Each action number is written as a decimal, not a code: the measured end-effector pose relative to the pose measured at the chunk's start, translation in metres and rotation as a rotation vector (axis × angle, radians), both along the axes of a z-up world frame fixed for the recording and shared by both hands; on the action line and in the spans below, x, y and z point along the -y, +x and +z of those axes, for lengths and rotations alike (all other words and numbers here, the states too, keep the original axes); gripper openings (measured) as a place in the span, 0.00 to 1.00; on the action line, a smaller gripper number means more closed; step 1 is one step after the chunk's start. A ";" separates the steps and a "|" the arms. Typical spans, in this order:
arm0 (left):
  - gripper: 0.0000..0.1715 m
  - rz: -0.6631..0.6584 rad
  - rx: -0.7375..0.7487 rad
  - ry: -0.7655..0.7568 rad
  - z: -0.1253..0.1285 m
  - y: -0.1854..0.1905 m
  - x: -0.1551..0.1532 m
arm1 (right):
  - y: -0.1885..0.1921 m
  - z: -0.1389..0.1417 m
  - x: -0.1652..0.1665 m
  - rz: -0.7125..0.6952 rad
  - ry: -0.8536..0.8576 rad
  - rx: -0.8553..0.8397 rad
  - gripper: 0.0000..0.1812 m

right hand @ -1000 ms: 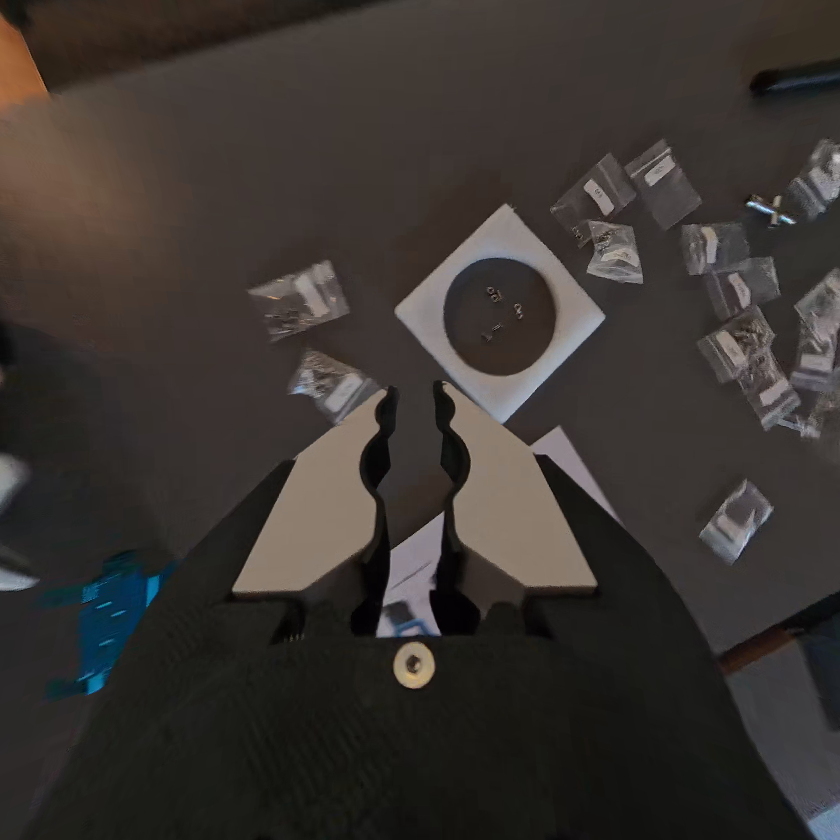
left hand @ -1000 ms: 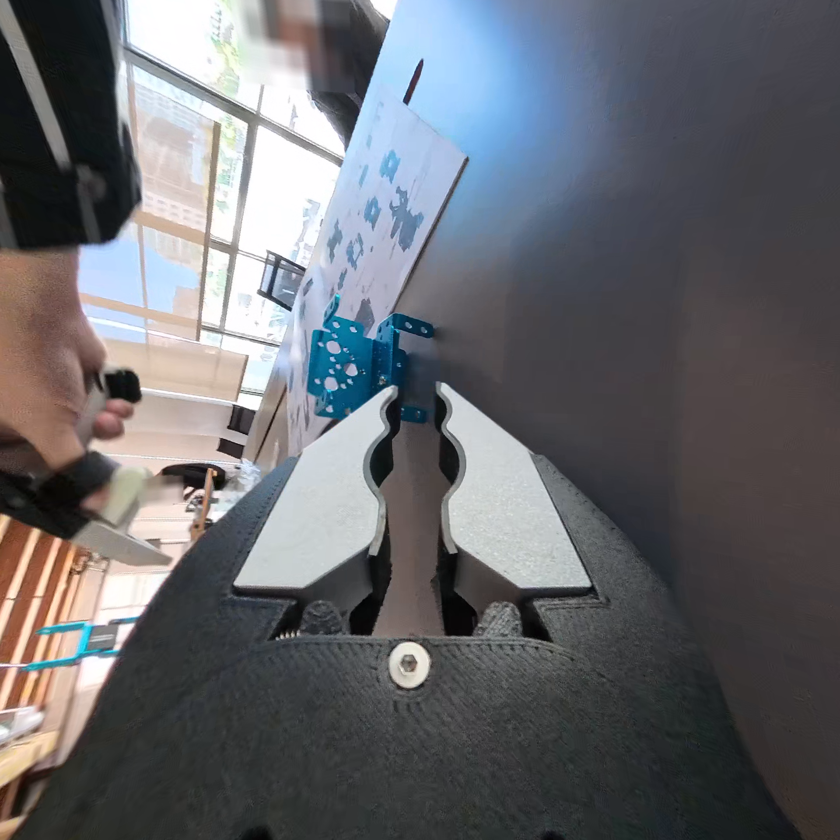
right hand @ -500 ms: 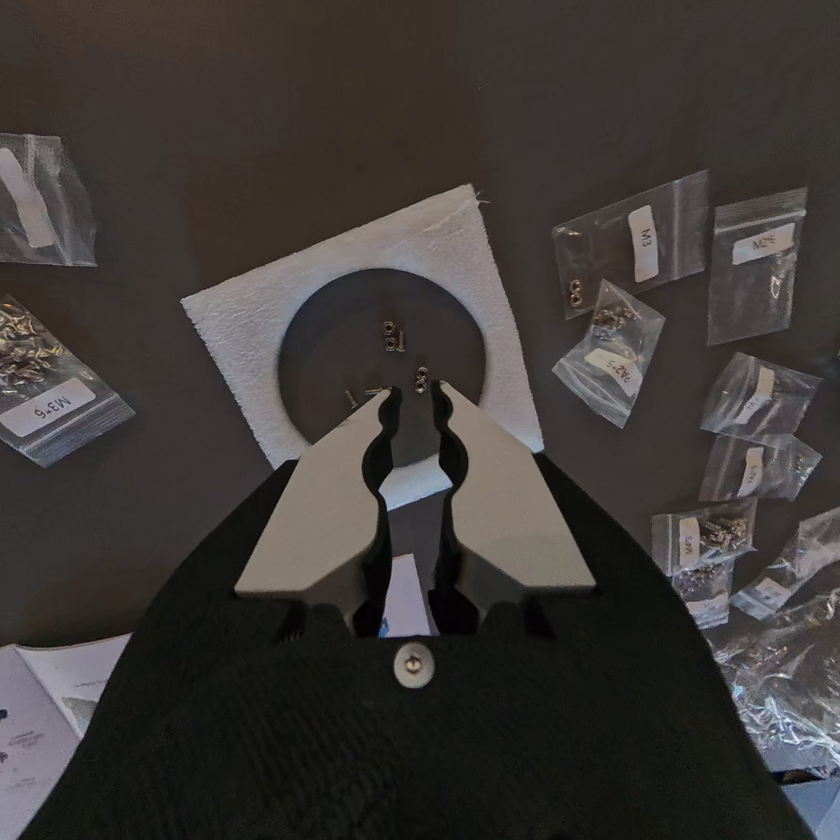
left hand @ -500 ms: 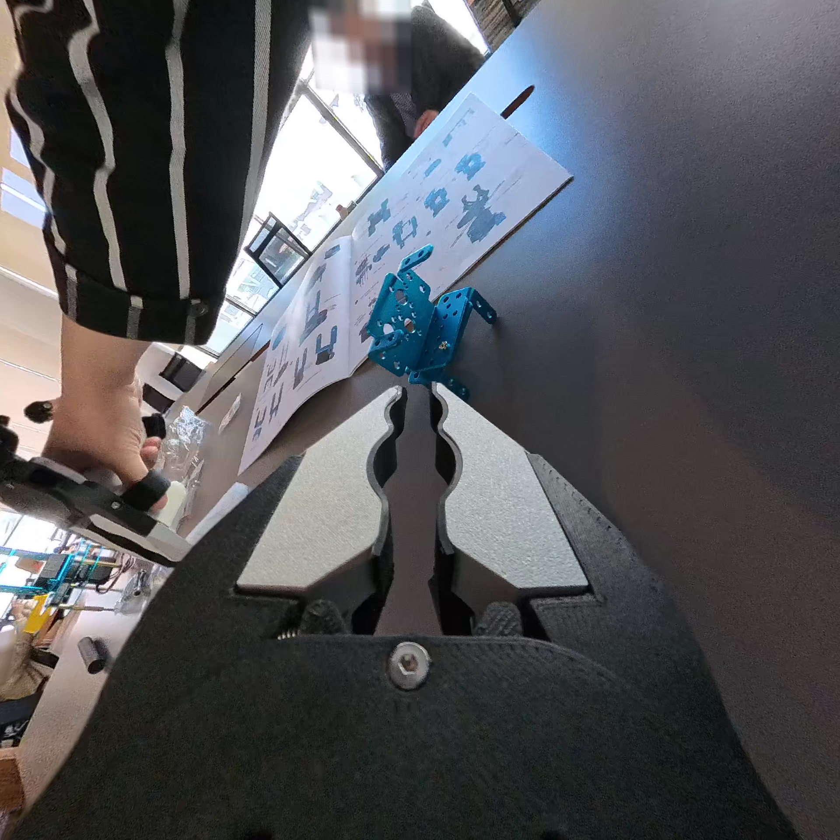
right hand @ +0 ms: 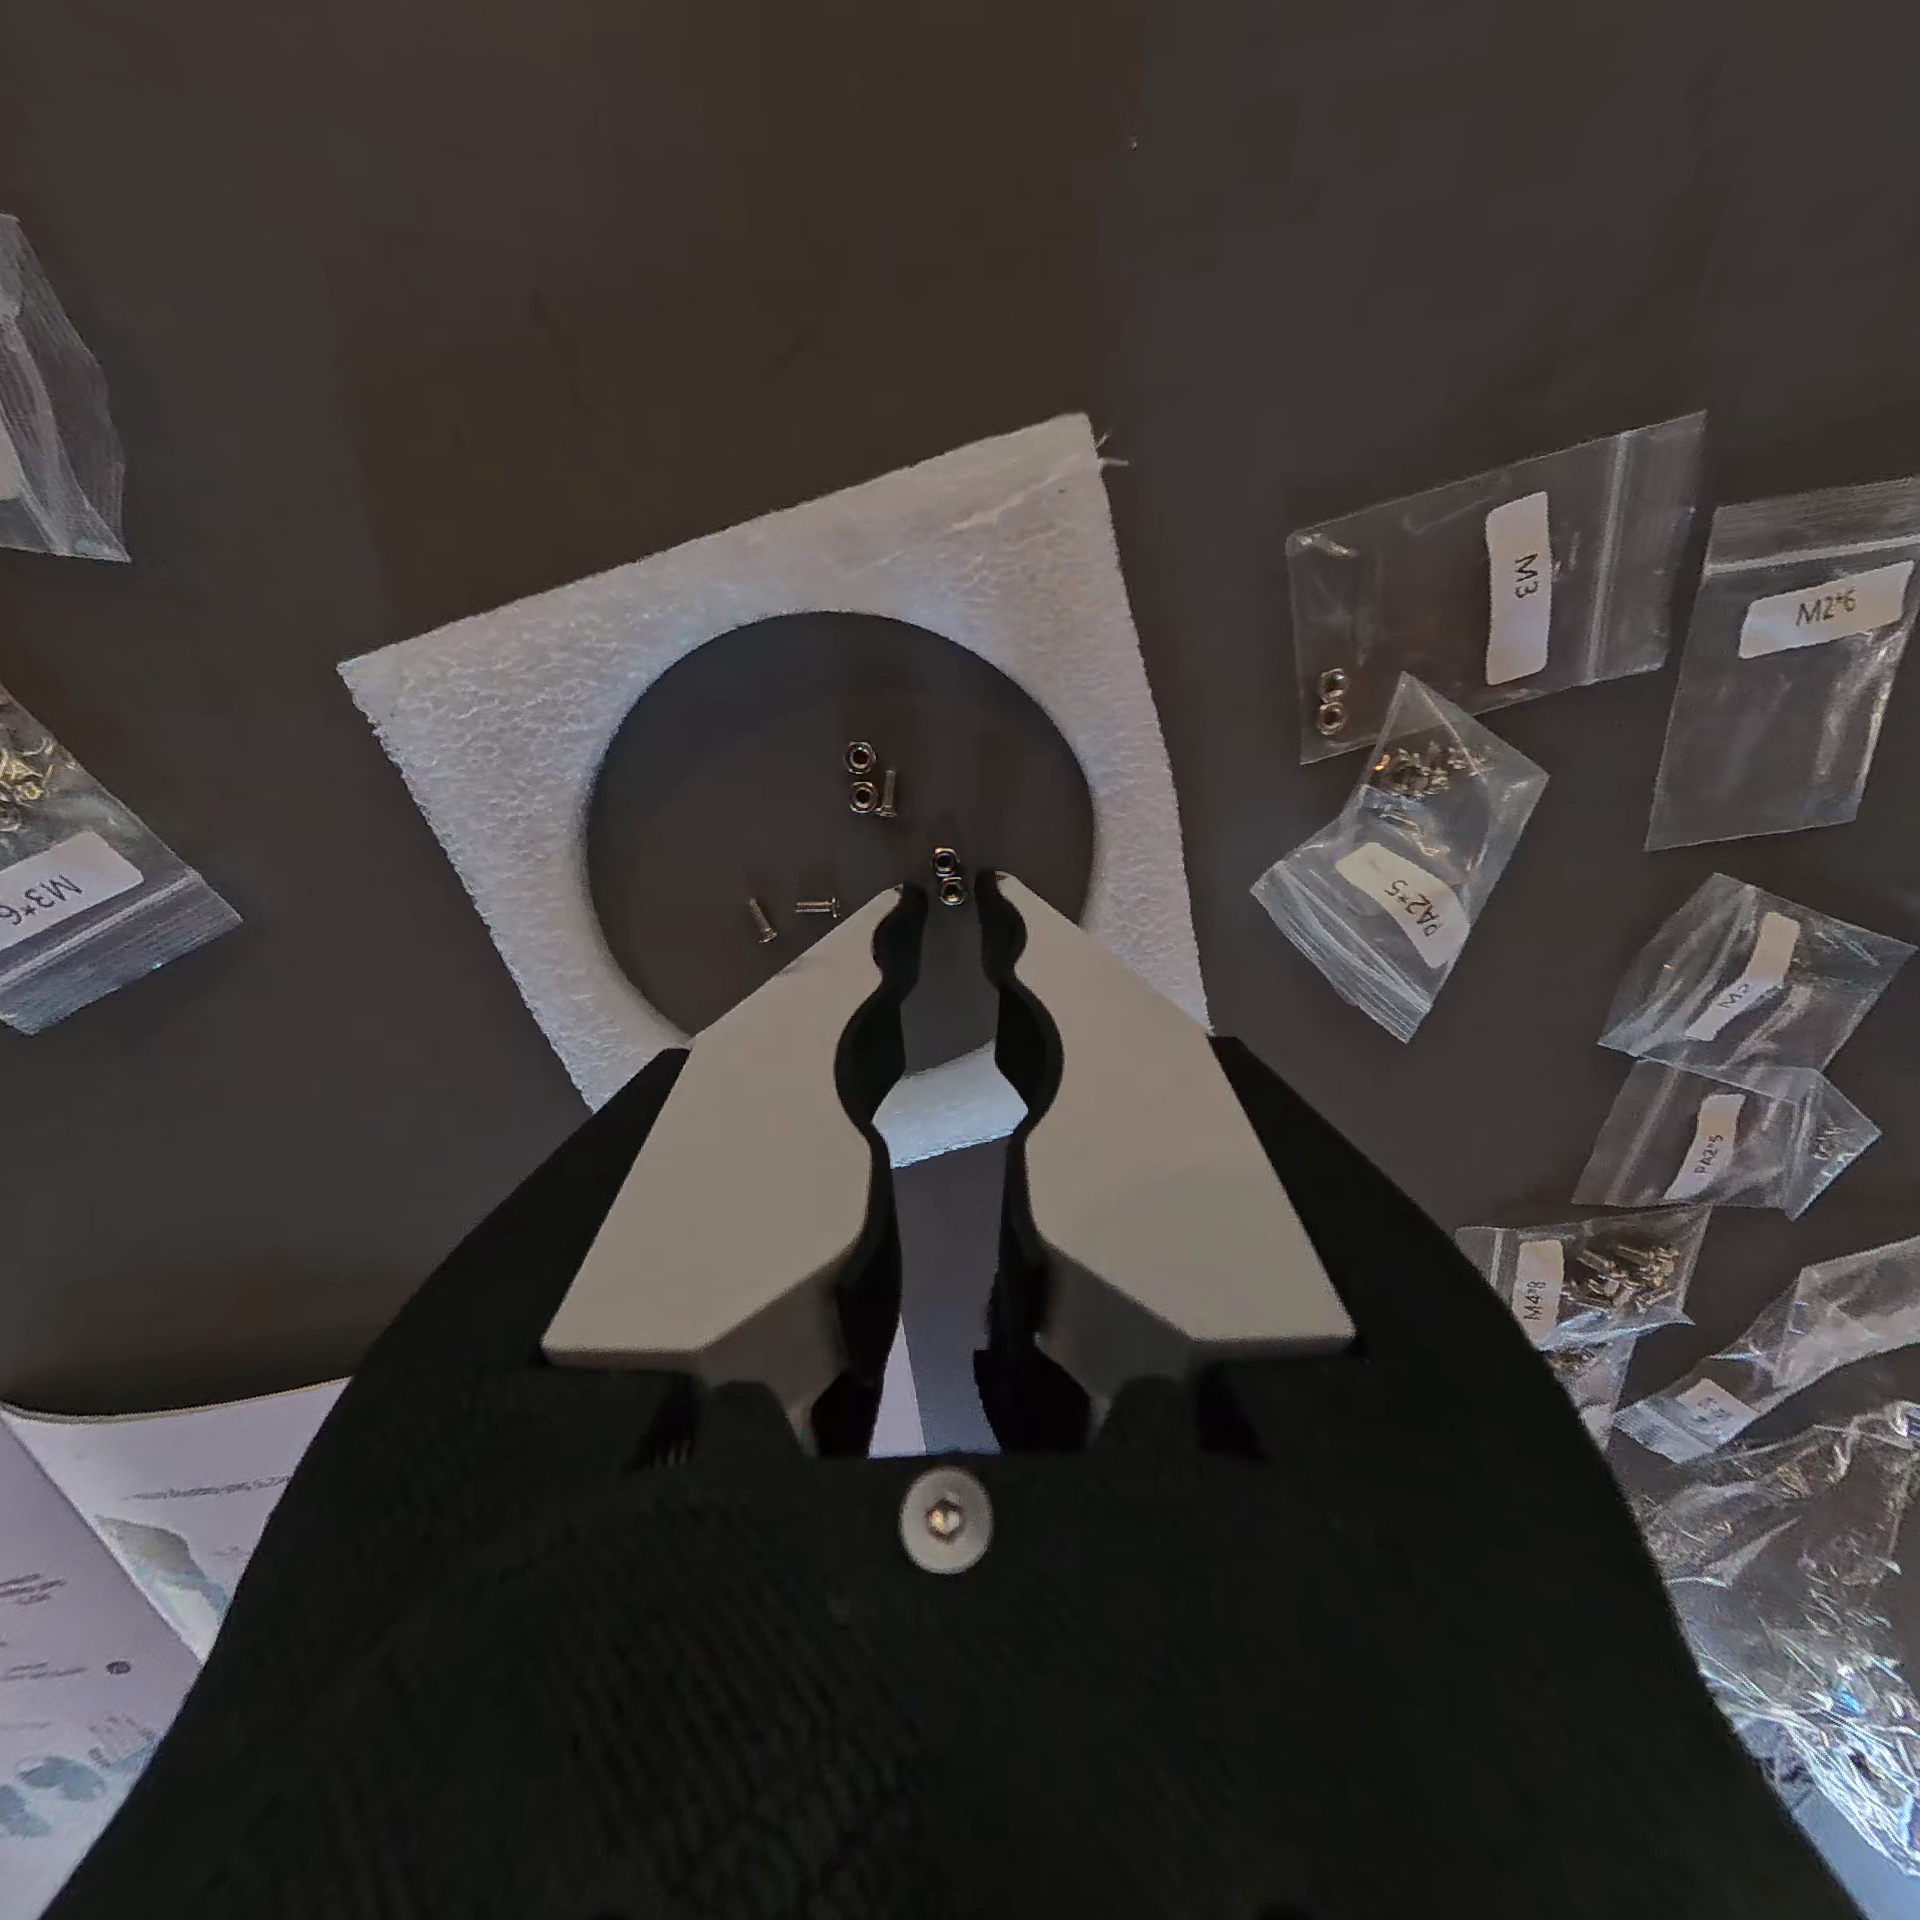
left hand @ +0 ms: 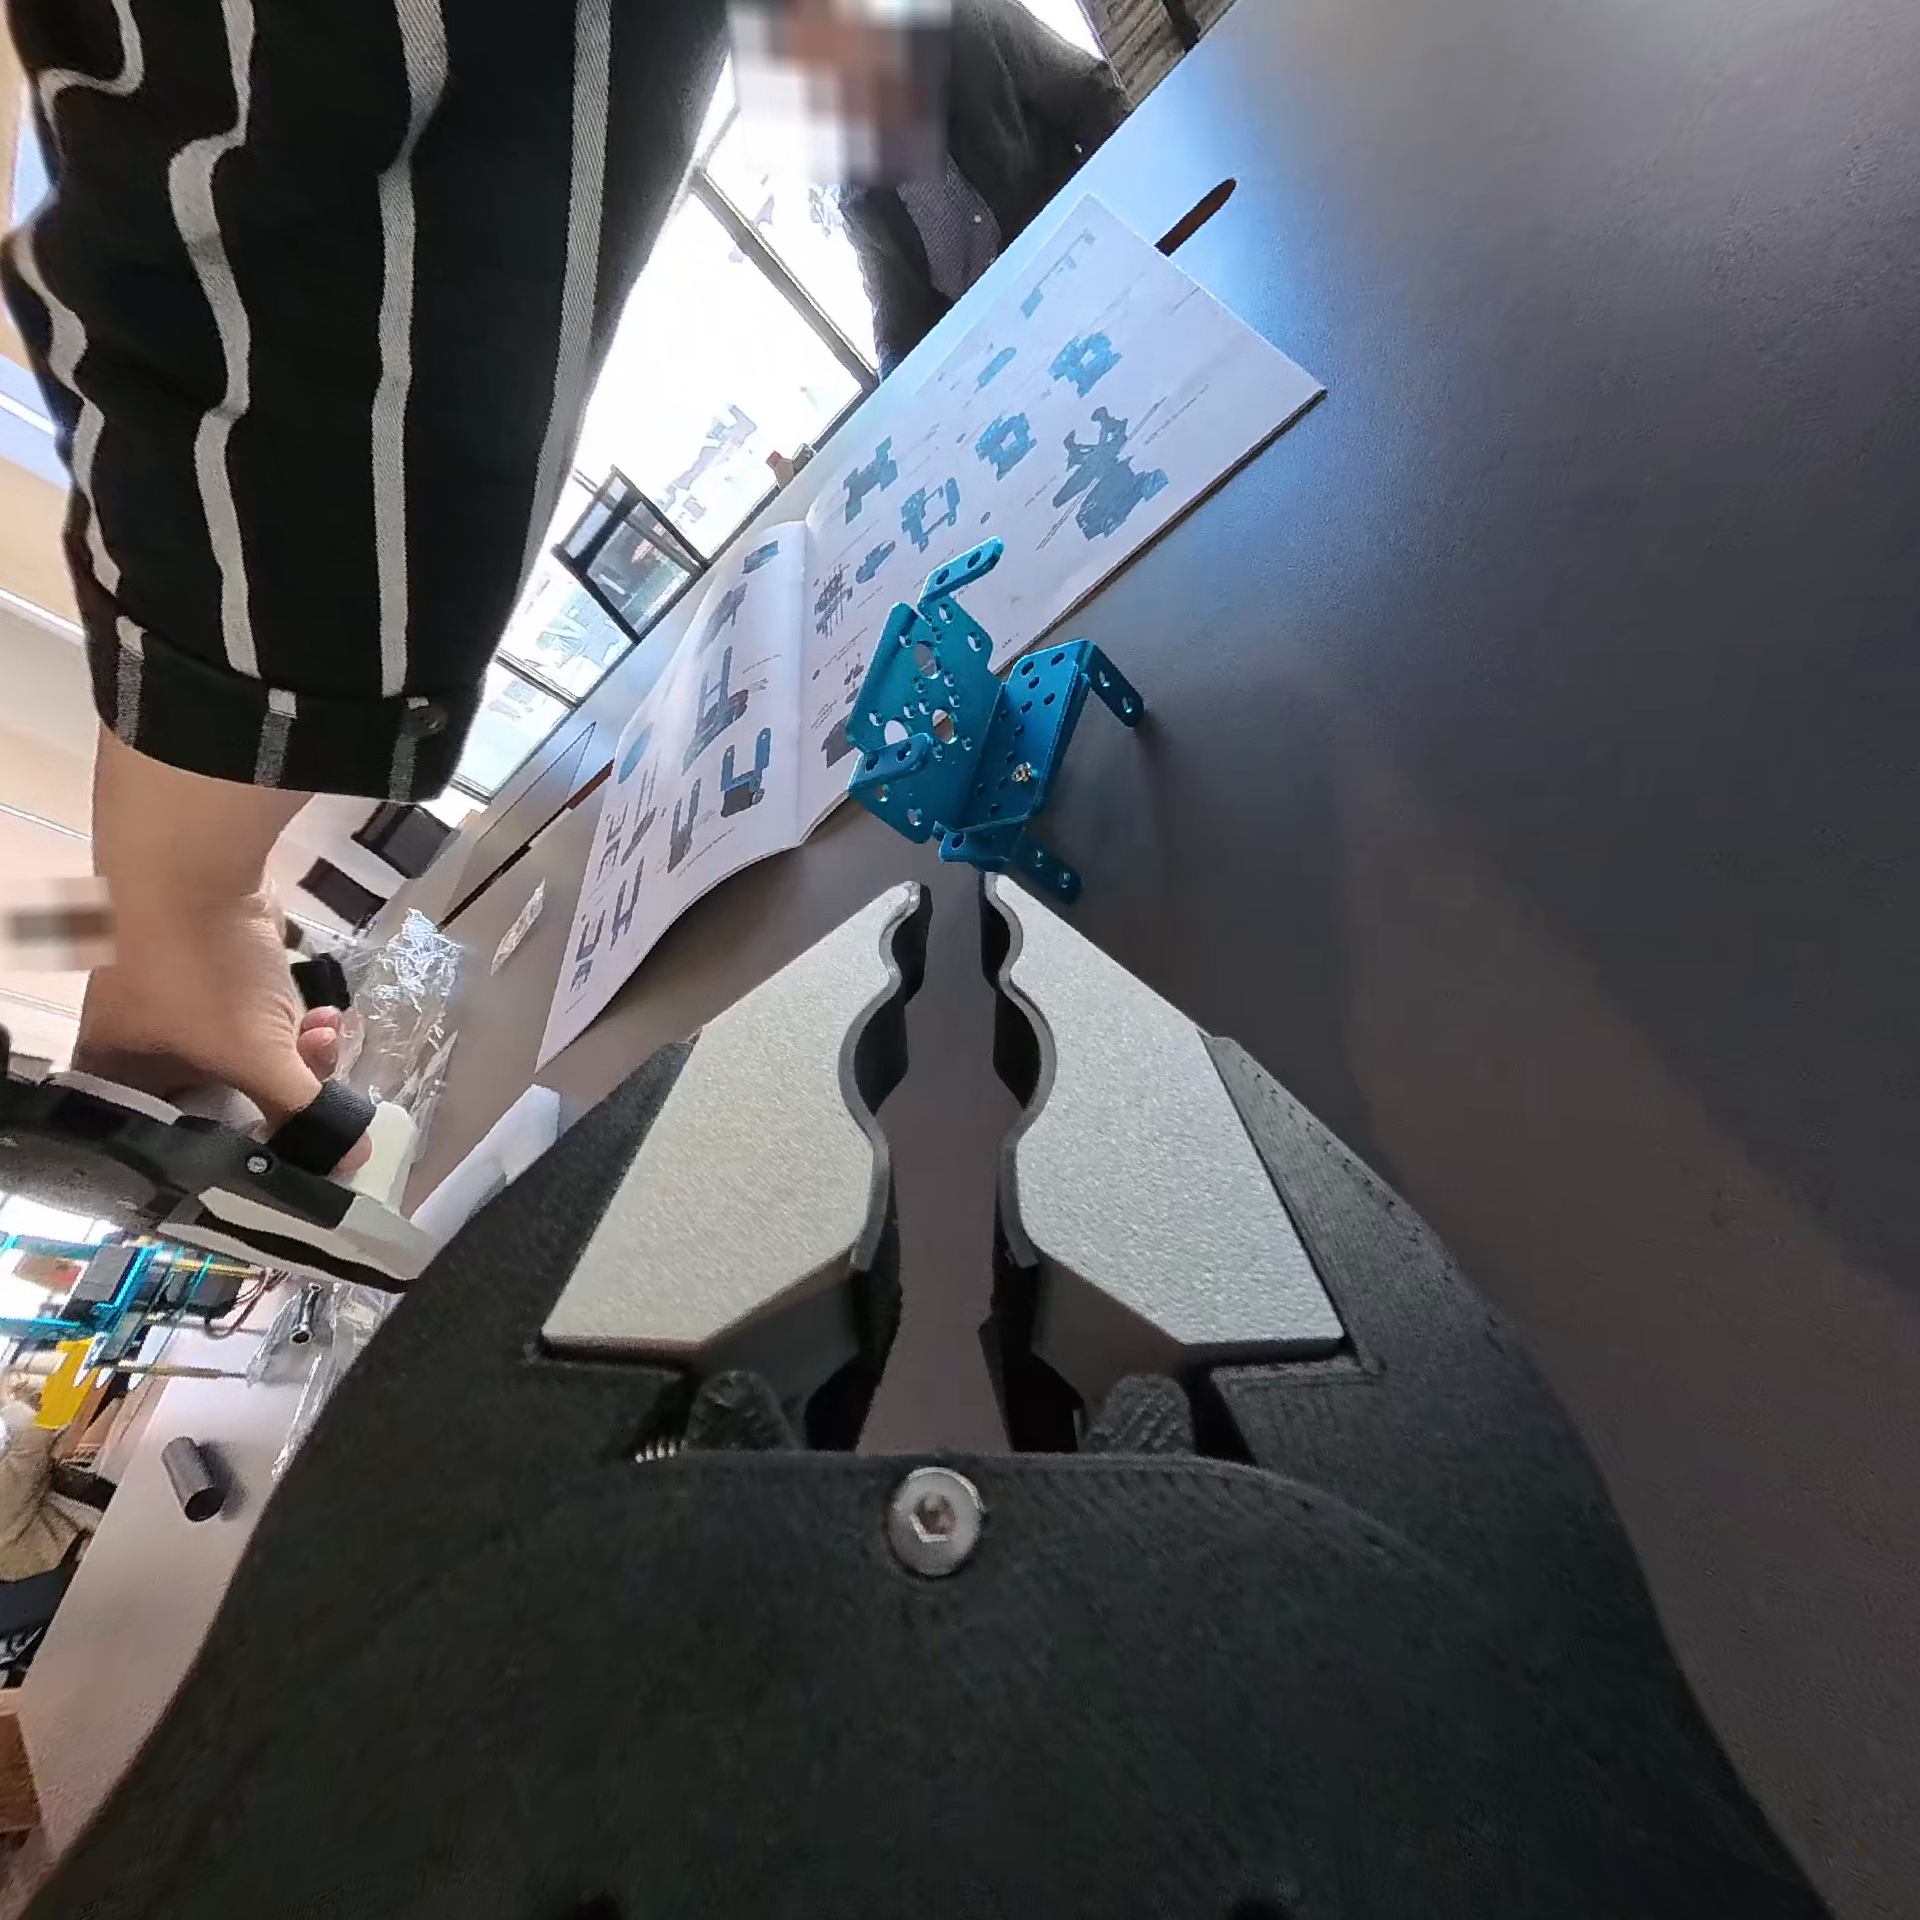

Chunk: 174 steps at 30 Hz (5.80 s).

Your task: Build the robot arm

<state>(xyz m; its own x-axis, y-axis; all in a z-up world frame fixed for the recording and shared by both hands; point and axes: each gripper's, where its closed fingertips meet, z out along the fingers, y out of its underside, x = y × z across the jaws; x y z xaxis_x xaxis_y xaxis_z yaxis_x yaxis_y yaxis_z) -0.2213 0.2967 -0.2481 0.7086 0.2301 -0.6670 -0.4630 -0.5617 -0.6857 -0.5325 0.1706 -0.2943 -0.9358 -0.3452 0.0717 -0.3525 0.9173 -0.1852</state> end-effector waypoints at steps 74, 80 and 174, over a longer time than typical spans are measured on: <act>0.10 -0.223 -0.668 -0.332 -0.019 -0.011 -0.031 | 0.363 0.074 -0.241 -0.794 -0.853 -0.160 0.03; 0.13 -0.301 -0.691 -0.420 -0.024 -0.012 -0.035 | 0.364 0.077 -0.242 -0.788 -0.848 -0.166 0.03; 0.04 -0.332 -0.700 -0.426 -0.024 -0.018 -0.034 | 0.349 0.069 -0.239 -0.799 -0.980 -0.277 0.03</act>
<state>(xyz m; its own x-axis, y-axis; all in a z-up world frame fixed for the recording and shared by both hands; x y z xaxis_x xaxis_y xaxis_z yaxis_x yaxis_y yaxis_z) -0.2395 0.3309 -0.2725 0.0918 -0.2819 -0.9550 -0.8830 -0.4663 0.0528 -0.1837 0.4100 -0.2253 -0.7705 0.6059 0.1981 0.0928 0.4141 -0.9055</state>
